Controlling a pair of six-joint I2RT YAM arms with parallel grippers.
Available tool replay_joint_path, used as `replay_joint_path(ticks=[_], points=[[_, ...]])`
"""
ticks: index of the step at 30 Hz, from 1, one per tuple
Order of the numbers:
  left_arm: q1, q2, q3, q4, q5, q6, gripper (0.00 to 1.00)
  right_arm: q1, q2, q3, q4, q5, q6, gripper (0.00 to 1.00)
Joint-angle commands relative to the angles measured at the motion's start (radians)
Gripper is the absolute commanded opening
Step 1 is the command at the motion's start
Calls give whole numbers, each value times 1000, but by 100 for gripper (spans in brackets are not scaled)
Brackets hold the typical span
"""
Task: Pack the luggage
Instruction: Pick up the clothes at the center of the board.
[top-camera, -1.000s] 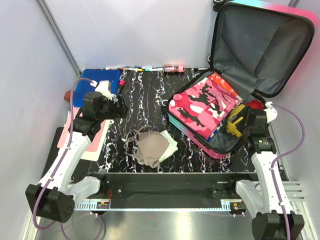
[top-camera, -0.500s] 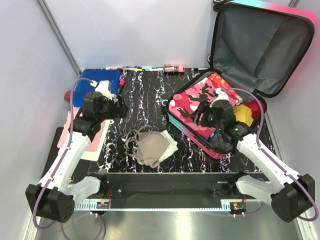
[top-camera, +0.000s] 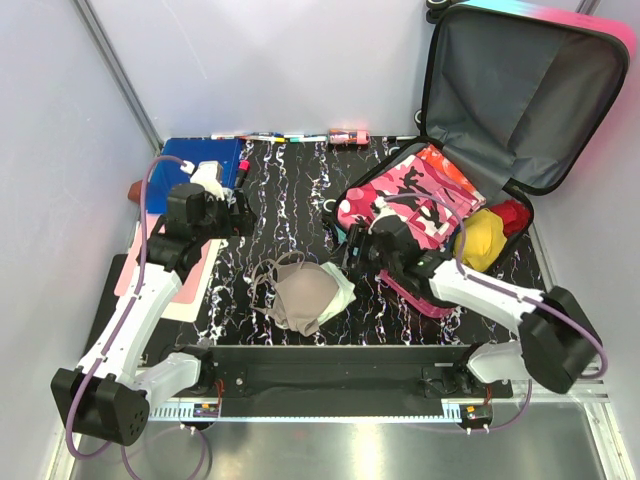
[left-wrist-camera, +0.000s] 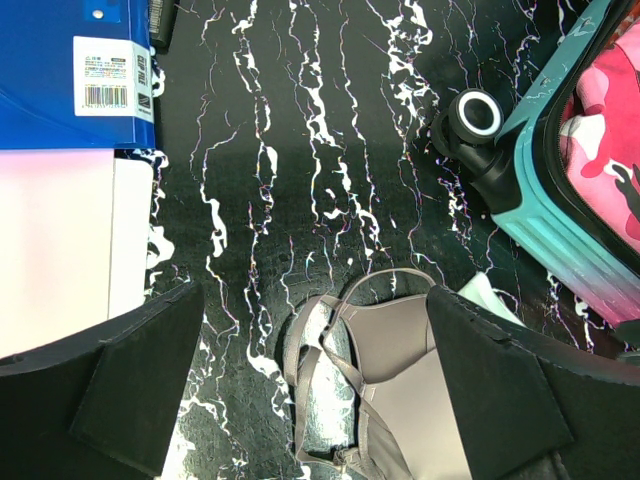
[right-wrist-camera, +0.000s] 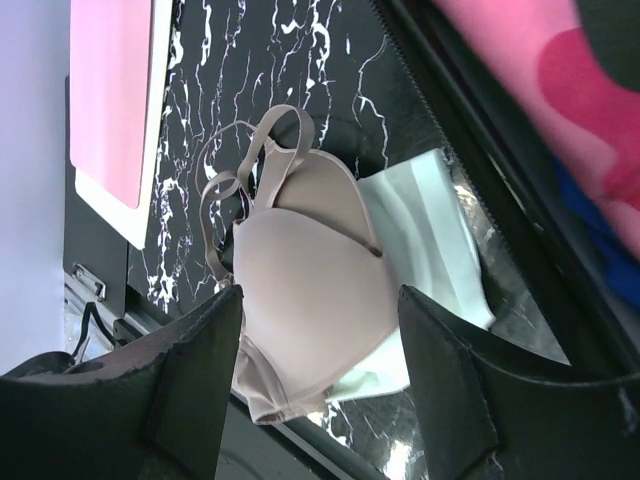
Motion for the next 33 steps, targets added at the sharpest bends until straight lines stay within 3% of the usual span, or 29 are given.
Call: replay_joint_path(ticks=[1,12,22,33], points=[[-3,-8,8,36,1,2,99,16,74,15,152,-49,31,70],[-3,-4,7,36,-5,4,99,28,255,5,238,-147,-27,74],[-3,0,7,35,-11,5,99,30,246,-56,236,-120,-70,75],[-3,3,4,35,-11,5,99,28,283,-71,206,-161,-127,84]])
